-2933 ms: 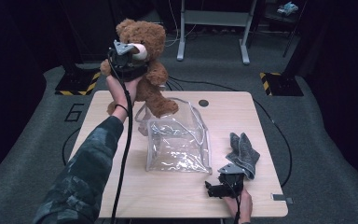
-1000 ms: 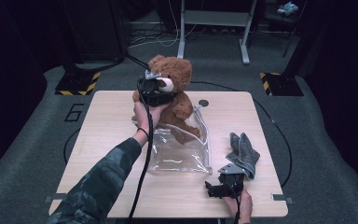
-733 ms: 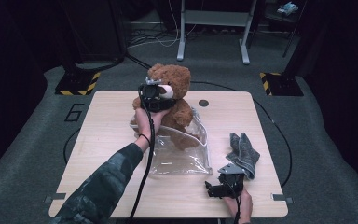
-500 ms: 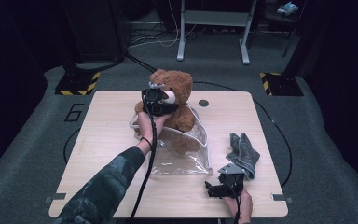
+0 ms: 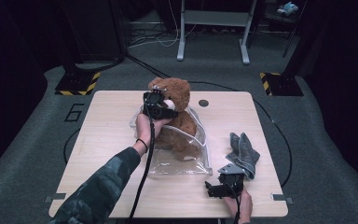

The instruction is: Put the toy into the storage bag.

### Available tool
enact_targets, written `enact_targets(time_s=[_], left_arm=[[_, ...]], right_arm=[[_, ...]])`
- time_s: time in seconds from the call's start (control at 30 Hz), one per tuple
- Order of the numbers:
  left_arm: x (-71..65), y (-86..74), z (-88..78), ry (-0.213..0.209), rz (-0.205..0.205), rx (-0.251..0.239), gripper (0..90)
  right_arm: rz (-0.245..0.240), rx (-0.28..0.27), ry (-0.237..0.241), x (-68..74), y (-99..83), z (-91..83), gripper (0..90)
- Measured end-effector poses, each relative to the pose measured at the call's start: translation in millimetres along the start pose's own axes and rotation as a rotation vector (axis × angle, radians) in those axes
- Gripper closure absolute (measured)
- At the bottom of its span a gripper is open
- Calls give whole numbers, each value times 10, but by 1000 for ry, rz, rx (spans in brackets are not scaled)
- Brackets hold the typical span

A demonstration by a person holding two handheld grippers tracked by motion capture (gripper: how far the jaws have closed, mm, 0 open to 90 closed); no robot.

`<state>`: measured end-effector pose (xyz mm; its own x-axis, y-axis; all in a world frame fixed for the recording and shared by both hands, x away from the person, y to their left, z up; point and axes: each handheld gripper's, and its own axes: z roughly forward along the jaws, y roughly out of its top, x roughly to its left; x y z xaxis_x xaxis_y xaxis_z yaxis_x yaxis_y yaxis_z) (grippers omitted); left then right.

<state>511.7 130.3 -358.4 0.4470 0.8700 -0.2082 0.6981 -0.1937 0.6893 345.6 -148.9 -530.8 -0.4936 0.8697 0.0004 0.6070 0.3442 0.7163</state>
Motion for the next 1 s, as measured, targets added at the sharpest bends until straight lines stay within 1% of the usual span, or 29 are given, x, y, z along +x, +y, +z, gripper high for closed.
enact_targets(time_s=[0.17,0.2,0.3,0.37,0.4,0.5,0.57,0.6,0.67,0.73,0.77,0.83,0.9,1.0], left_arm=[[31,-64,26,-16,-4,29,368],[38,-71,29,-16,3,32,367],[52,-79,29,-28,6,54,367],[54,-76,34,-34,24,75,368],[56,-80,35,-42,20,78,367],[65,-87,35,-43,49,70,360],[76,-100,24,-40,49,59,340],[85,-109,13,-45,48,49,325],[94,-128,-18,-39,65,41,298],[112,-142,-64,-49,64,29,235],[121,-144,-86,-48,72,25,215],[157,-154,-157,-42,68,8,183],[183,-160,-213,-27,70,0,167],[224,-175,-299,-21,71,-7,154]], right_arm=[[0,0,0,0,0,0,0],[0,0,0,0,0,0,0],[-4,1,-3,-3,0,0,0],[-3,1,-9,-2,0,4,0],[-1,0,-9,0,0,5,0],[1,-1,-11,1,1,6,0],[1,0,-5,2,1,3,0],[0,0,-10,0,1,5,0],[3,0,-11,2,1,5,0],[4,1,-7,3,1,4,0],[-5,2,-9,-3,0,3,0],[1,-1,-11,1,1,6,0],[-5,2,-3,-4,0,1,0],[-5,3,-6,-3,0,2,0]])
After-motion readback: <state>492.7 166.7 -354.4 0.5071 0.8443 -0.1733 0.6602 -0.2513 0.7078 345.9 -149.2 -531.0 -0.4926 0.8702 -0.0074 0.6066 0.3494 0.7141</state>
